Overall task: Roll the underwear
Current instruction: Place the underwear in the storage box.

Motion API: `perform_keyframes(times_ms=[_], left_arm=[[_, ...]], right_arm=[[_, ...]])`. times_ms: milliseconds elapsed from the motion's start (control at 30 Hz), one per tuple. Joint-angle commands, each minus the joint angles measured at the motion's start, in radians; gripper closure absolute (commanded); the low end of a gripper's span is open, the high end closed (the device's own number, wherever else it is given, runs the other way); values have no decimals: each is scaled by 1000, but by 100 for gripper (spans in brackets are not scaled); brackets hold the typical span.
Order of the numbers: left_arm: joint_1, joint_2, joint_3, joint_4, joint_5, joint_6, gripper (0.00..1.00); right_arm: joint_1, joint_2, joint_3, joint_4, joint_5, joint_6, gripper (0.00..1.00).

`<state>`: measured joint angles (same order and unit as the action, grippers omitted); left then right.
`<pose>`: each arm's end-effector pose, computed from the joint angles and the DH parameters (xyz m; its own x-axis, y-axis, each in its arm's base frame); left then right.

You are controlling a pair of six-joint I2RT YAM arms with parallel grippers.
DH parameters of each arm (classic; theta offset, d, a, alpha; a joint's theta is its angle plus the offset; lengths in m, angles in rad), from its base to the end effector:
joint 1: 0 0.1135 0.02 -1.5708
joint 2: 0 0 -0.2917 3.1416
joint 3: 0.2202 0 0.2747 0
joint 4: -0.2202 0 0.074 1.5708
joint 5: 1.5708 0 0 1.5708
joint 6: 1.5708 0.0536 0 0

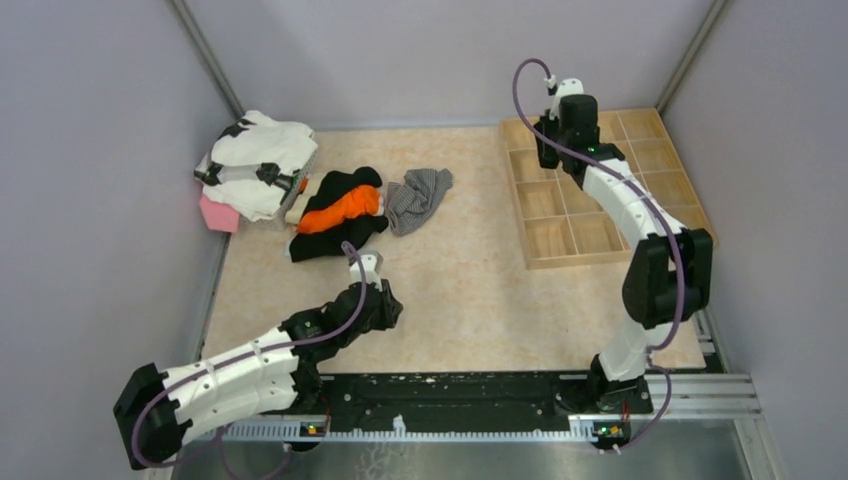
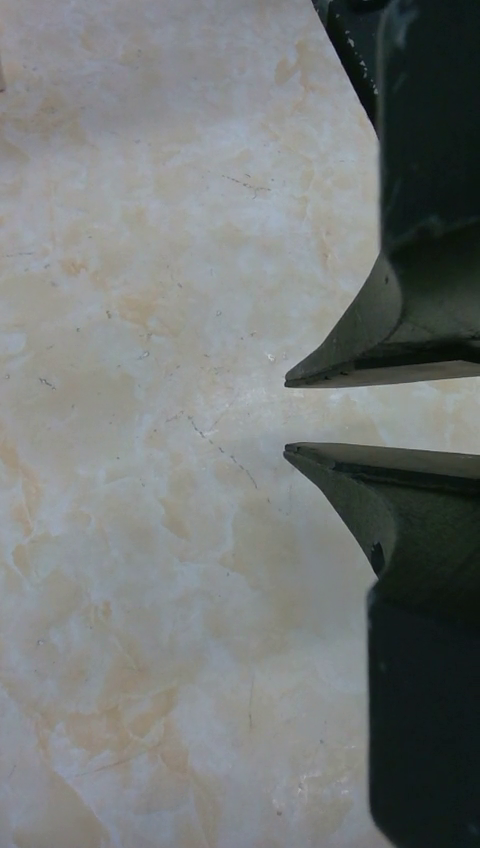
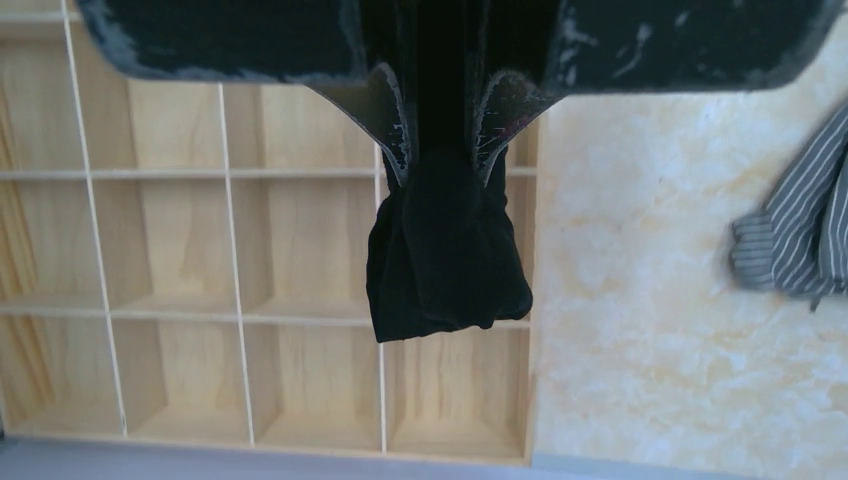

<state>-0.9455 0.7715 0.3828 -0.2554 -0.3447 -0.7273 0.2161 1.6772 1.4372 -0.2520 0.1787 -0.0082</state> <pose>0.1208 -0.1363 0.1961 -0.6647 -0.1482 -0.7322 0.2182 0.8989 -0.3801 0.4292 0.0845 0.3382 -0.4609 -0.1094 -0.8807 -0.0618 0.9939 -0.0912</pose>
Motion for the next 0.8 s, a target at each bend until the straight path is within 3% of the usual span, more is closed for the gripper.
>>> perform_keyframes(times_ms=[0, 233, 400, 600, 767], left_arm=[[4, 48, -10, 98, 32, 15, 64], [4, 123, 13, 102, -33, 49, 48], [4, 163, 19, 112, -61, 47, 45], [5, 215, 23, 117, -78, 39, 42], [7, 229, 16, 139, -86, 46, 41]], right_arm=[[-27, 143, 202, 67, -72, -140, 100], [-40, 338, 339, 190, -214, -318, 100], [-41, 478, 442, 217, -291, -445, 100], [-41, 569, 465, 343, -278, -574, 100], [-43, 657, 563, 329, -256, -655, 100]])
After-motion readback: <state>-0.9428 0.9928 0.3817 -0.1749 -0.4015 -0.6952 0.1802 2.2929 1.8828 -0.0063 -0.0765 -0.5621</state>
